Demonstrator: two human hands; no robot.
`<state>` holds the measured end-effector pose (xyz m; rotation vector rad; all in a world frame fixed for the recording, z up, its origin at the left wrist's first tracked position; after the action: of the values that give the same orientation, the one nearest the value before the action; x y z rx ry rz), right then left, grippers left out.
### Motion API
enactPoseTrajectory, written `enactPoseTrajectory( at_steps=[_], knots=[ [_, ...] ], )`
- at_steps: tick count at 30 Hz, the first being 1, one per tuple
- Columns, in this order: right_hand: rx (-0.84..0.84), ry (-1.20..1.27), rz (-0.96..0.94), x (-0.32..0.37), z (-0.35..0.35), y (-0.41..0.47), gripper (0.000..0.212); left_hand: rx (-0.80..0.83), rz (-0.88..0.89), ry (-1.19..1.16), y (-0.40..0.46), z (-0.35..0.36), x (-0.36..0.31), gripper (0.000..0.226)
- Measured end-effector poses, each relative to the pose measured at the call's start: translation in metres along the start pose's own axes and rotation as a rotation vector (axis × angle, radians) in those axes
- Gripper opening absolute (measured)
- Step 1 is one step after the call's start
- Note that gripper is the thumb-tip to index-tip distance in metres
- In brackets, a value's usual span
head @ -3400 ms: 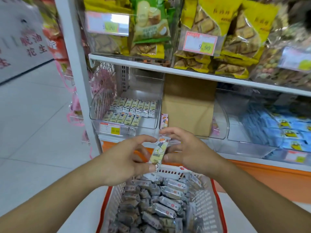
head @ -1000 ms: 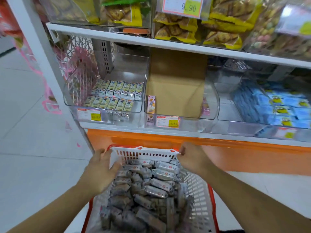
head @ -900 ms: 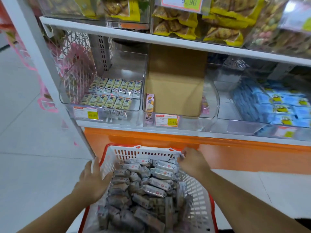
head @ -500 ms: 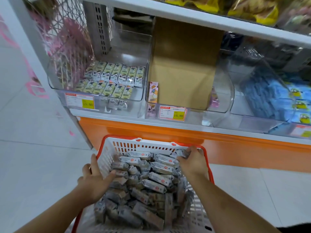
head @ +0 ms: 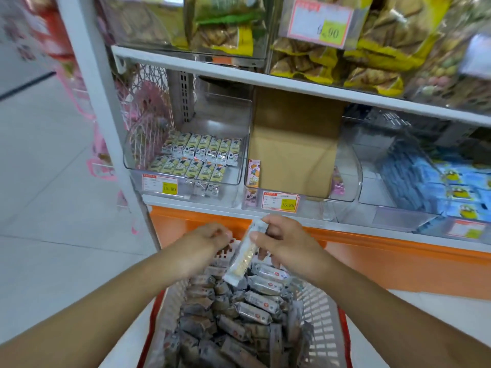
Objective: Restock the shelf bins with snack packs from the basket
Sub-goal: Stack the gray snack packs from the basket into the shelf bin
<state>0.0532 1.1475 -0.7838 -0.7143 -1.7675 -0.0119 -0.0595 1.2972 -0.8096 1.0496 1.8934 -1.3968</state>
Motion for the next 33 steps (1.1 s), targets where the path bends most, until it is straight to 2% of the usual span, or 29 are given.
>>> enactPoseTrajectory(
  at_steps=[2,3,5,9,13,15,20,25,27,30,33],
  knots=[
    [0.042,0.093,-0.094,0.031,-0.001,-0.010,0.014,0.118,0.069,-0.264,-0.012,-0.001,-0.027,0.028],
    [0.055,0.144,-0.135,0.041,-0.003,-0.014,0.022,0.166,0.098,-0.314,-0.019,-0.001,-0.038,0.026],
    [0.085,0.223,-0.191,0.055,-0.005,-0.022,0.027,0.201,0.164,-0.262,-0.033,-0.007,-0.050,0.022],
    [0.086,0.338,-0.238,0.071,-0.009,-0.026,0.036,0.114,0.257,-0.217,-0.051,-0.020,-0.069,0.035],
    [-0.133,0.456,-0.136,0.060,-0.018,-0.012,0.032,-0.105,0.357,-0.126,-0.055,-0.030,-0.087,0.048],
    [-0.140,0.475,-0.134,0.060,-0.017,-0.008,0.027,-0.181,0.423,-0.044,-0.058,-0.030,-0.093,0.059],
    [-0.125,0.589,-0.146,0.060,-0.023,0.001,0.026,-0.097,0.475,-0.039,-0.057,-0.029,-0.100,0.080],
    [-0.091,0.667,-0.172,0.068,-0.014,0.012,0.027,-0.116,0.418,0.047,-0.054,-0.039,-0.096,0.096],
    [-0.140,0.757,-0.166,0.069,-0.014,0.014,0.029,-0.165,0.387,0.025,-0.053,-0.045,-0.092,0.090],
    [-0.158,0.807,-0.175,0.074,-0.013,0.015,0.036,-0.282,0.327,-0.145,-0.053,-0.059,-0.084,0.063],
    [-0.134,0.696,-0.158,0.078,-0.009,0.015,0.025,-0.368,0.304,-0.347,-0.050,-0.072,-0.071,0.050]
  ],
)
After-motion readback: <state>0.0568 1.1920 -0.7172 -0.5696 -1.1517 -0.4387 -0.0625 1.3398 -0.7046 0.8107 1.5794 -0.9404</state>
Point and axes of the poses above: each hand's wrist, its own y-axis towards the middle knuckle, its own z-axis out of the palm, x = y × z, the point moved 8 cm from there along y, towards the middle knuckle, and after that the axes turned 9 degrees about x, right-handed, at the moved point
